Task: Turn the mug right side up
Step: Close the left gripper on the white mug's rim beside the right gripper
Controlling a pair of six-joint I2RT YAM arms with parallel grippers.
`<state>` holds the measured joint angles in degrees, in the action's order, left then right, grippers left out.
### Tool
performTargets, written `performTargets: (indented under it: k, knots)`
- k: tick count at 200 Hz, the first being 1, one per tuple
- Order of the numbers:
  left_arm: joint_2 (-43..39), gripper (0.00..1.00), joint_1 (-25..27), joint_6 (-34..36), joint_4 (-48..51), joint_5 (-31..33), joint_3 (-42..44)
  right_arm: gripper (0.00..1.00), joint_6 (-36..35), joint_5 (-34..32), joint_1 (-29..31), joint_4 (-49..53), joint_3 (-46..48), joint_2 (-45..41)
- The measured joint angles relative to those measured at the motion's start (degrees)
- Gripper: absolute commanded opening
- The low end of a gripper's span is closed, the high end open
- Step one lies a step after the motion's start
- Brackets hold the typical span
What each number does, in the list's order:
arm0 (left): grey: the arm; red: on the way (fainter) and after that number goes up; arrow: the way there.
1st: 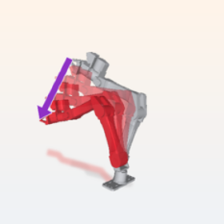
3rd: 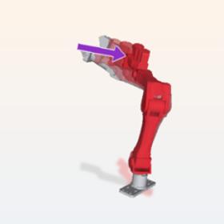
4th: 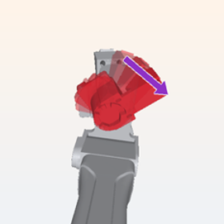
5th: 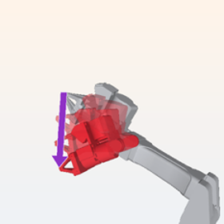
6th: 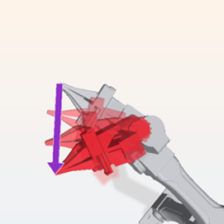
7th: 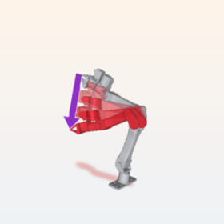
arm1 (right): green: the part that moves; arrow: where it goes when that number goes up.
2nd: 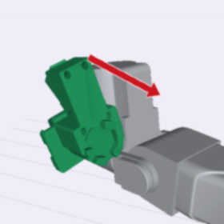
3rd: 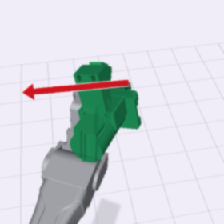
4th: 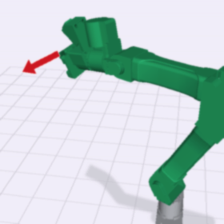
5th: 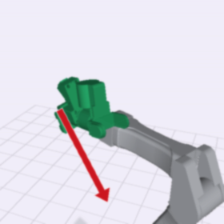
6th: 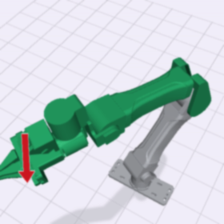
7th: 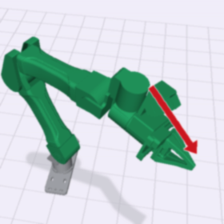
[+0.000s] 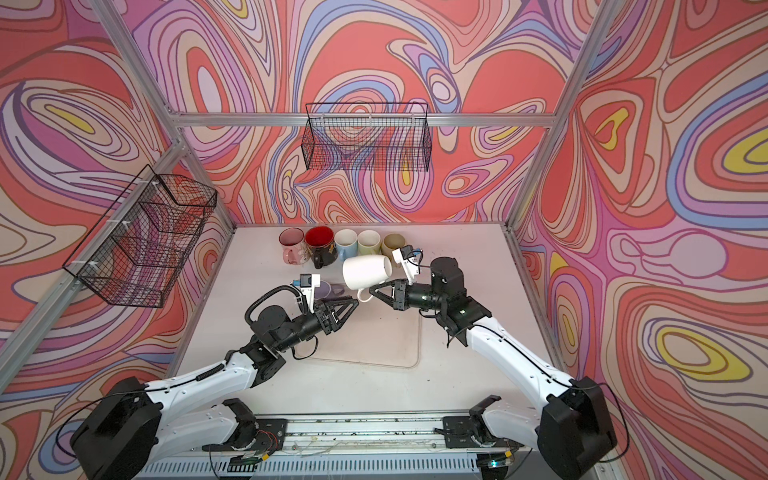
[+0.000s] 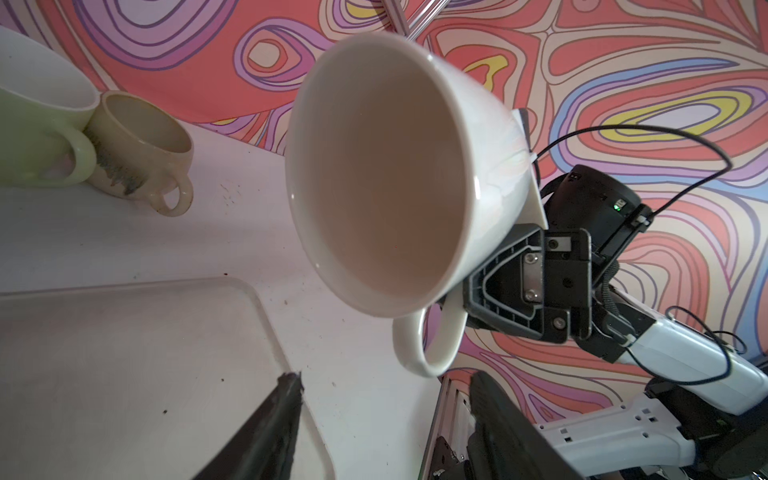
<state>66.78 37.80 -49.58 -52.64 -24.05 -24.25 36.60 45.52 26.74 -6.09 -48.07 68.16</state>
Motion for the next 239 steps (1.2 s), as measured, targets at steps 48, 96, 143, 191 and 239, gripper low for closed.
performTargets:
  k: [48, 96, 143, 191, 239]
  knots:
    - [1.77, 0.55, 0.0, -1.01, -4.66, -1.97, -2.05, 0.0, 1.51, 2.4, -0.04, -2.64, 0.11, 0.15]
    - [3.91, 0.46, -0.04, -2.56, -7.98, -3.96, -2.89, 0.0, 5.07, 5.27, -0.09, -8.96, 1.22, 1.16]
    - [4.52, 0.28, -0.04, -3.26, -9.51, -4.74, -3.02, 0.0, 7.65, 7.23, -0.09, -13.31, 2.03, 2.36]
    - [4.5, 0.1, -0.37, -4.31, -9.51, -5.07, -3.3, 0.0, 7.45, 7.8, -0.22, -15.21, 2.43, 2.73]
    - [5.05, 0.0, -0.72, -4.46, -9.33, -5.97, -4.9, 0.0, 8.11, 8.07, -0.87, -17.51, 2.45, 2.89]
